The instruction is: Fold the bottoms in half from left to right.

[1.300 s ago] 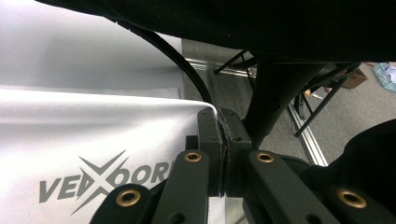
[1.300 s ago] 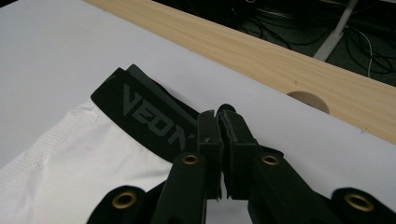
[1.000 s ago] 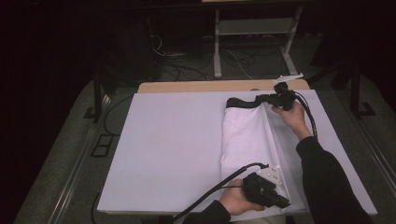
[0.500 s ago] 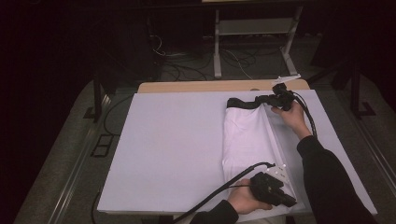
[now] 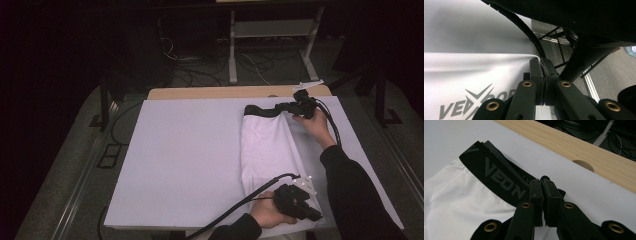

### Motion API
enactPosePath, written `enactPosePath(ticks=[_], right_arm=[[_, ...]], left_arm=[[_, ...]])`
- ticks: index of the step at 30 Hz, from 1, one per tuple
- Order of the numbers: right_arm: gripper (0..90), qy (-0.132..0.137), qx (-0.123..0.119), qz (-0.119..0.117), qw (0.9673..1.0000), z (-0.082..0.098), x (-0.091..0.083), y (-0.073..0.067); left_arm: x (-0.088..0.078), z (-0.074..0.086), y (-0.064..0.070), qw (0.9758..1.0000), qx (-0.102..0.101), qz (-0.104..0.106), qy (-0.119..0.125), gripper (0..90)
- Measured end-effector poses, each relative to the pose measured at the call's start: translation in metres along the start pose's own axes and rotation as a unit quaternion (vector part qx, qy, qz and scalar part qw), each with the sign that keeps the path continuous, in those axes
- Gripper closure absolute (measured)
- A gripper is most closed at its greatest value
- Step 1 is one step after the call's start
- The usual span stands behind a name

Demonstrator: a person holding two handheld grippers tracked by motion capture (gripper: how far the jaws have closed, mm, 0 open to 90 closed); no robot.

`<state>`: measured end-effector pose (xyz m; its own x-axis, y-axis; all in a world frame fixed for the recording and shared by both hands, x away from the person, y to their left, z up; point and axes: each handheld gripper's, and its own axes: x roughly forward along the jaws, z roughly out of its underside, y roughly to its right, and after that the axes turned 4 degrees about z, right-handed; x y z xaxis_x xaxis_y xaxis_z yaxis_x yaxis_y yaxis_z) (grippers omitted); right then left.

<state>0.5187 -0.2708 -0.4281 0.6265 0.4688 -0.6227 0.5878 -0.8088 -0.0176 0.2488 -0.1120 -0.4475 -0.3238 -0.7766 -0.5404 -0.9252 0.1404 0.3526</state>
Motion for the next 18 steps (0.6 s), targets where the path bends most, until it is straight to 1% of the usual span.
enactPosePath(ticks=[4,10,11,12,14,15,16,18], right_arm=[[85.7,-0.002,0.000,0.001,1.0000,0.001,0.000,0.002],[84.9,-0.005,0.001,0.004,1.0000,0.001,-0.001,0.006],[84.0,-0.006,0.003,0.006,1.0000,0.001,-0.002,0.007],[80.5,-0.007,0.009,0.003,0.9999,0.001,-0.001,0.008],[76.8,-0.013,0.026,-0.005,0.9996,0.002,-0.002,0.010],[72.6,-0.013,0.026,-0.008,0.9995,0.002,-0.002,0.010],[67.0,-0.016,0.031,-0.007,0.9994,0.003,-0.003,0.010],[57.0,-0.021,0.037,-0.008,0.9991,0.005,-0.004,0.009]], left_arm=[[0.003,-0.001,-0.002,1.0000,-0.001,0.000,-0.005,87.2],[0.008,-0.003,-0.005,1.0000,-0.006,0.001,-0.004,86.8],[0.009,-0.003,-0.005,0.9999,-0.013,0.000,-0.001,84.1],[0.009,-0.003,-0.006,0.9999,-0.017,-0.004,0.002,78.0],[0.010,-0.003,-0.006,0.9996,-0.027,-0.004,0.009,72.1],[0.009,-0.004,-0.006,0.9993,-0.035,-0.006,0.011,67.3],[0.009,-0.004,-0.006,0.9989,-0.043,-0.011,0.013,61.3],[0.008,-0.005,-0.005,0.9983,-0.050,-0.026,0.017,51.0]])
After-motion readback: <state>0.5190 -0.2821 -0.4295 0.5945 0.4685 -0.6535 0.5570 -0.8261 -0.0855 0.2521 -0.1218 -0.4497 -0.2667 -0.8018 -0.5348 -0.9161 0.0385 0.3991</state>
